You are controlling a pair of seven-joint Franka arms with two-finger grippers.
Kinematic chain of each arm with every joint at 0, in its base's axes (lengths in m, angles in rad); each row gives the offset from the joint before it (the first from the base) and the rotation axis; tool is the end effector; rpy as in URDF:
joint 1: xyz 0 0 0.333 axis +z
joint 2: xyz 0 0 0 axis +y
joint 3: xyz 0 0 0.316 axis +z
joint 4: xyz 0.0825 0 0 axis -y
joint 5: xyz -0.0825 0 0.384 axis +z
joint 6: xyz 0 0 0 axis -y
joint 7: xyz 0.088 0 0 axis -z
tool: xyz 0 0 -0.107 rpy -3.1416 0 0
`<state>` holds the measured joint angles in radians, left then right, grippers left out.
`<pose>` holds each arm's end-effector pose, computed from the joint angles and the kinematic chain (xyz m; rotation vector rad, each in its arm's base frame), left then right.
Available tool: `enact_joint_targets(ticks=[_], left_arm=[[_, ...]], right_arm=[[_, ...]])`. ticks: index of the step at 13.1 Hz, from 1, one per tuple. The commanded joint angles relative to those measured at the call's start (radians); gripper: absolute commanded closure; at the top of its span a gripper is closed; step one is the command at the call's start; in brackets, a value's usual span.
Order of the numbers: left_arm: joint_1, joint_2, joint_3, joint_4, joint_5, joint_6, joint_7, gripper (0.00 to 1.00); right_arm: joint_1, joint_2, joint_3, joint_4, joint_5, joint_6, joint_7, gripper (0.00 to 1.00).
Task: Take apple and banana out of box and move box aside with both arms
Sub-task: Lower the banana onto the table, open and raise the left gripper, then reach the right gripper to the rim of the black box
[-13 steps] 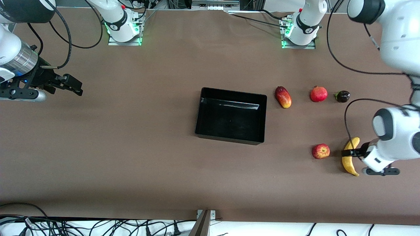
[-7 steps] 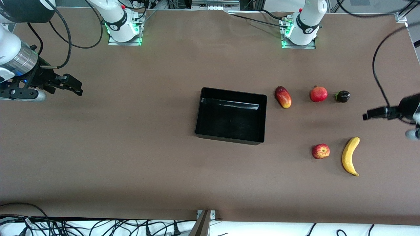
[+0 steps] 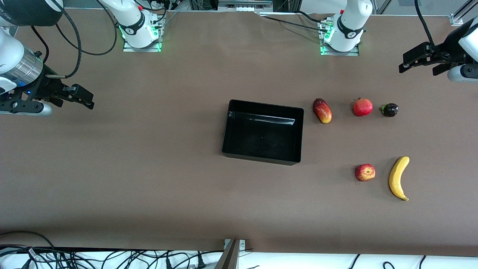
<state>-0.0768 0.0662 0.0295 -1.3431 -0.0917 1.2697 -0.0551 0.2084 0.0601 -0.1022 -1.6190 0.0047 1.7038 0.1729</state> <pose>0.5399 -0.0380 0.6683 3.0535 -0.0202 -0.2200 0.5790 0.0638 0.5794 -3.1376 0.1052 -0.0392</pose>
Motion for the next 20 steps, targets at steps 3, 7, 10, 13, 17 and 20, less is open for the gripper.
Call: enact_joint_targets(ticks=[3,7,10,13,17,20], left_arm=[[-0.014,-0.058,-0.010,-0.085,0.132,0.034,0.043,0.00],[-0.001,-0.068,0.030,-0.088,0.096,0.048,0.034,0.00],[-0.001,-0.097,0.035,-0.106,0.087,0.045,0.034,0.00],[-0.003,-0.097,0.032,-0.129,0.086,0.049,0.032,0.00],[0.002,-0.092,0.035,-0.151,0.086,0.108,0.008,0.00],[0.002,-0.071,0.035,-0.140,0.084,0.114,-0.003,0.00]], right_arm=[[-0.003,0.006,0.004,0.010,0.006,0.010,-0.010,0.00],[0.029,0.119,0.013,-0.007,0.012,0.001,-0.036,0.00],[0.109,0.196,0.045,-0.022,0.116,0.023,0.067,0.00],[0.210,0.294,0.047,-0.022,0.179,0.159,0.265,0.00],[0.396,0.441,0.045,-0.018,0.195,0.411,0.586,0.00],[0.503,0.523,0.044,-0.007,0.178,0.514,0.738,0.00]])
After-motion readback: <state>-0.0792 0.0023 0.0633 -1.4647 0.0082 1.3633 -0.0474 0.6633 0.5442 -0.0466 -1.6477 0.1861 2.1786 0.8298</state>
